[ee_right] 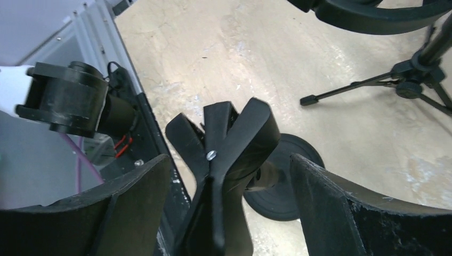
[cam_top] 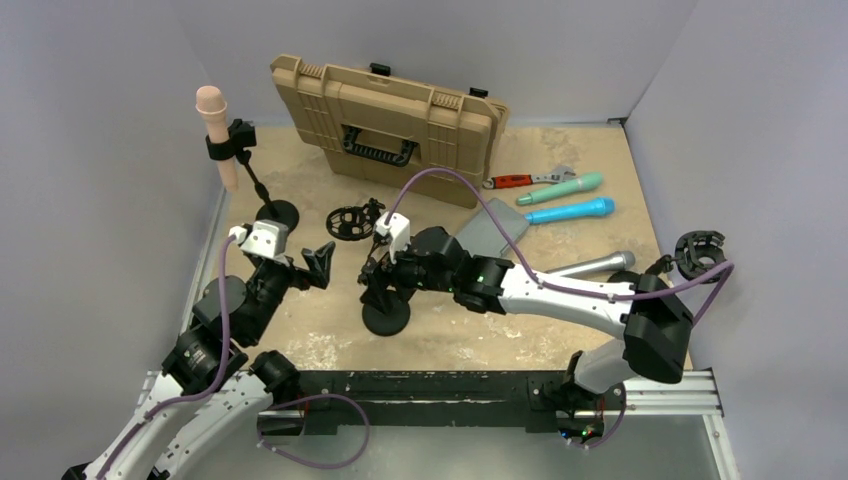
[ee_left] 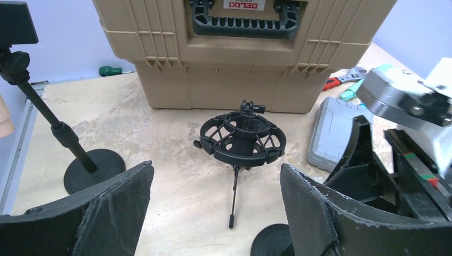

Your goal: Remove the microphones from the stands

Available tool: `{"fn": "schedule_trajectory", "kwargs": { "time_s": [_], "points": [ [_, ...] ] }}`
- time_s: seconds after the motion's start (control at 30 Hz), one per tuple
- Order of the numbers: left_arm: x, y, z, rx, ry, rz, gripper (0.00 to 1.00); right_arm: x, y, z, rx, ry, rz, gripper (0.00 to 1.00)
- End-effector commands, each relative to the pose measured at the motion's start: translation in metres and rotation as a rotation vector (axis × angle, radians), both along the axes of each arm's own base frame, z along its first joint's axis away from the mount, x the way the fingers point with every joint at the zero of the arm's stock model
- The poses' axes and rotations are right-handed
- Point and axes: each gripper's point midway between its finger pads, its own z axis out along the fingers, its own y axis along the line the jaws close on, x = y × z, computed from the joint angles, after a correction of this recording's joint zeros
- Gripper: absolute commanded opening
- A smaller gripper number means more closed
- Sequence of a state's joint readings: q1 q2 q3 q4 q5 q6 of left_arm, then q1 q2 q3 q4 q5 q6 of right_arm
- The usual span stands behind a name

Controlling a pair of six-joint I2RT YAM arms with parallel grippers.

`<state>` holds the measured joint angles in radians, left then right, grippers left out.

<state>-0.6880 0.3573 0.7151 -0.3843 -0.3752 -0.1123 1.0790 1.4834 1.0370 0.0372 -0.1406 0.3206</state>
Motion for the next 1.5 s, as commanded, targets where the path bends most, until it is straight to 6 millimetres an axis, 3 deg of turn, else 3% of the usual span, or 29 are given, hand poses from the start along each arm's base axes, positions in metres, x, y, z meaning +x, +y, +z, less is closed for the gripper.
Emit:
{"fn": "schedule_trajectory", "kwargs": {
  "time_s": [0.0, 0.13, 0.37, 0.57, 0.7, 0.83, 1.0, 1.17, 1.27, 1.4, 1.47],
  "points": [
    [0.001, 0.003, 0.015, -0.029, -0.024, 0.018, 0.86, 0.018, -0.011, 0.034, -0.011, -0.176, -0.097, 0.8],
    [0.002, 0.003, 0.013, -0.023, -0.02, 0.023, 0.85, 0.025, -0.006, 0.041, -0.016, -0.21, -0.12, 0.71],
    [0.005, 0.003, 0.009, -0.009, -0.009, 0.032, 0.85, 0.032, 0.0, 0.048, -0.044, -0.261, -0.142, 0.32],
    [0.007, 0.002, 0.006, 0.004, 0.001, 0.037, 0.85, 0.052, -0.011, 0.064, -0.046, -0.318, -0.261, 0.1],
    [0.008, 0.002, 0.006, 0.005, 0.002, 0.039, 0.85, 0.07, -0.029, 0.079, -0.047, -0.363, -0.4, 0.0],
    [0.007, 0.005, 0.007, 0.004, -0.002, 0.051, 0.85, 0.082, -0.04, 0.083, -0.055, -0.404, -0.482, 0.0],
    [0.006, 0.007, 0.007, -0.003, -0.008, 0.058, 0.85, 0.106, -0.072, 0.079, -0.133, -0.453, -0.686, 0.0],
    [0.007, 0.006, 0.009, -0.022, -0.005, 0.064, 0.95, 0.115, -0.079, 0.077, -0.133, -0.449, -0.739, 0.05],
    [0.006, 0.003, 0.017, -0.038, 0.019, 0.051, 1.0, 0.112, -0.067, 0.073, -0.131, -0.438, -0.676, 0.18],
    [0.005, 0.007, 0.04, -0.025, 0.061, 0.073, 1.0, 0.106, -0.058, 0.07, -0.113, -0.413, -0.624, 0.6],
    [0.004, 0.014, 0.062, -0.026, 0.062, 0.103, 1.0, 0.103, -0.057, 0.073, -0.1, -0.4, -0.608, 0.7]
  ]
}}
